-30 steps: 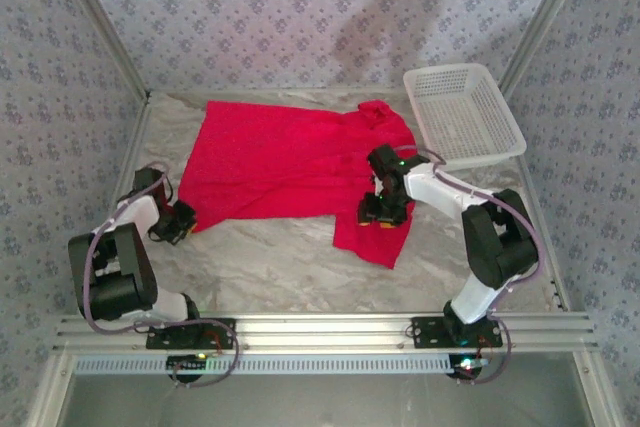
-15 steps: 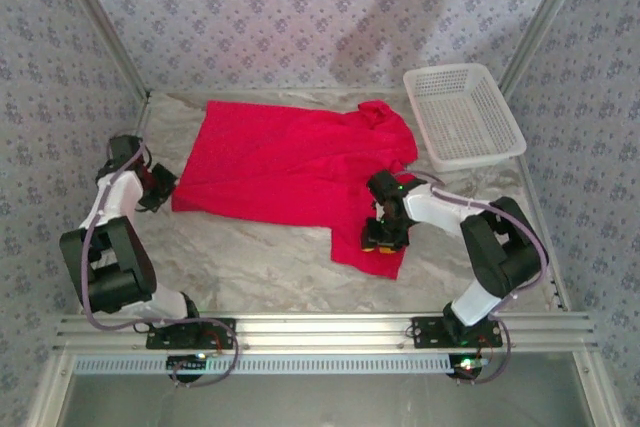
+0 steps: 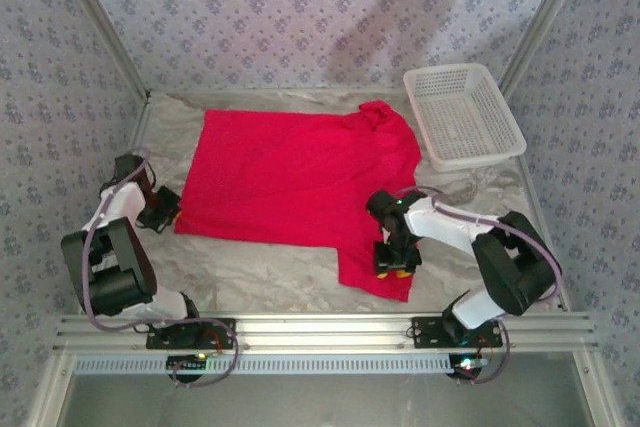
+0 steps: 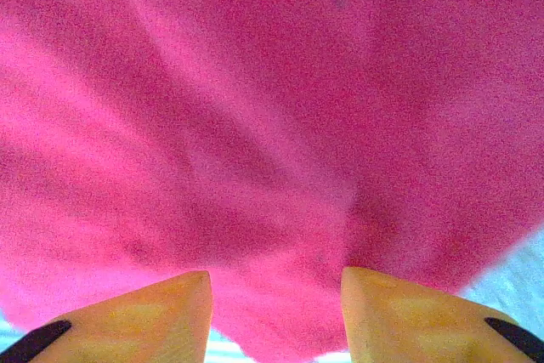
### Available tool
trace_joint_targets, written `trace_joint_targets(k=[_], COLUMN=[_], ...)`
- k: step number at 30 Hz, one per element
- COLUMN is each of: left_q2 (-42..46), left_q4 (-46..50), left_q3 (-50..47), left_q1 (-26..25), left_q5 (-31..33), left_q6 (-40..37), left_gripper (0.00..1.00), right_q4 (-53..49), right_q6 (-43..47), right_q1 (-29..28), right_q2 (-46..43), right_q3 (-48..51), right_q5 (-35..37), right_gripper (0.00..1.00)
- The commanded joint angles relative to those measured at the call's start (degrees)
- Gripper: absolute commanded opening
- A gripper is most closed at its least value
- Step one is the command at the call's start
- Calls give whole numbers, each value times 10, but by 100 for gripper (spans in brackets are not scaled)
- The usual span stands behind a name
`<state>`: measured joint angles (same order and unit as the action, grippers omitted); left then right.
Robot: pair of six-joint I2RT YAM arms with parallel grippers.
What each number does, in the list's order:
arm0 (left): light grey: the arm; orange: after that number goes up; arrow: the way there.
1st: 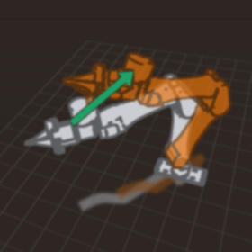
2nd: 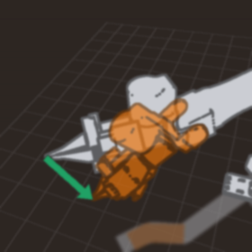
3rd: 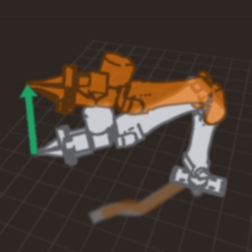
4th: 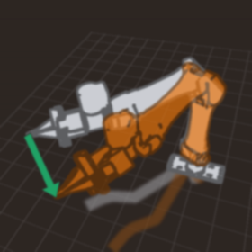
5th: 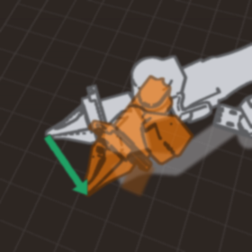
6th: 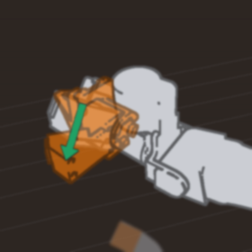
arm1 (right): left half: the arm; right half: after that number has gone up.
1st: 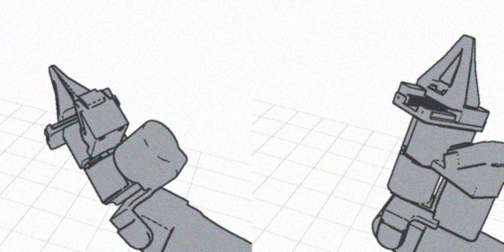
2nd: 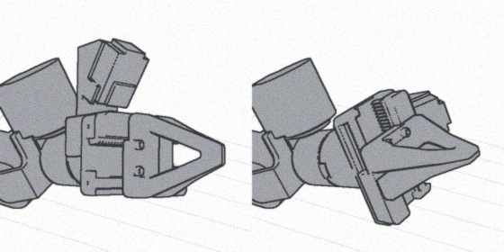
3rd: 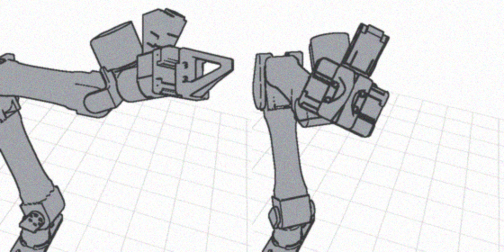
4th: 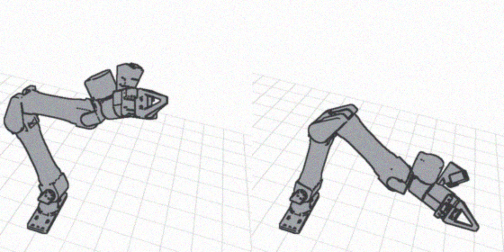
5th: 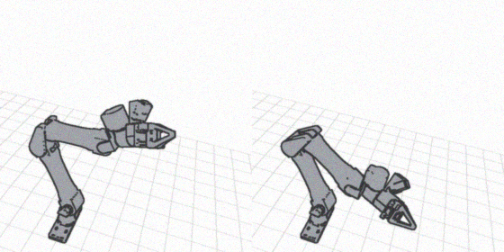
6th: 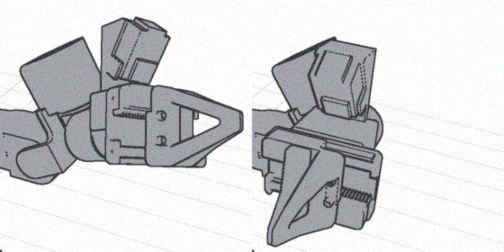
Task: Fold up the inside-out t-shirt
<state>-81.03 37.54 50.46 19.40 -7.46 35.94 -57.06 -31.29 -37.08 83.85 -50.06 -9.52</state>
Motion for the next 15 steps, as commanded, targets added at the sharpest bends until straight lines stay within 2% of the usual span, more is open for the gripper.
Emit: trace_joint_targets(k=[1, 3, 5, 8, 11, 15], left_q2=[68, 85, 71, -21, -155, -279], left_q4=[35, 28, -7, -73, -99, -106], left_q3=[44, 80, 120, 181, 257, 327], left_q1=[-8, -56, -137, -229, -259, -250], left_q5=[62, 107, 139, 94, 28, -19], left_q6=[4, 14, 20, 28, 37, 52], left_gripper=[39, 41, 43, 43, 36, 37], right_q4=[-38, 15, 82, 156, 178, 175], right_q6=[-15, -18, -23, -23, -18, -18], right_q1=[1, 20, 47, 80, 108, 116], right_q2=[-40, -28, 5, 79, 162, 236], right_q3=[-98, -135, -166, -219, -271, -312], right_q5=[29, 22, 8, -6, -15, -22], right_gripper=[52, 53, 53, 51, 48, 46])
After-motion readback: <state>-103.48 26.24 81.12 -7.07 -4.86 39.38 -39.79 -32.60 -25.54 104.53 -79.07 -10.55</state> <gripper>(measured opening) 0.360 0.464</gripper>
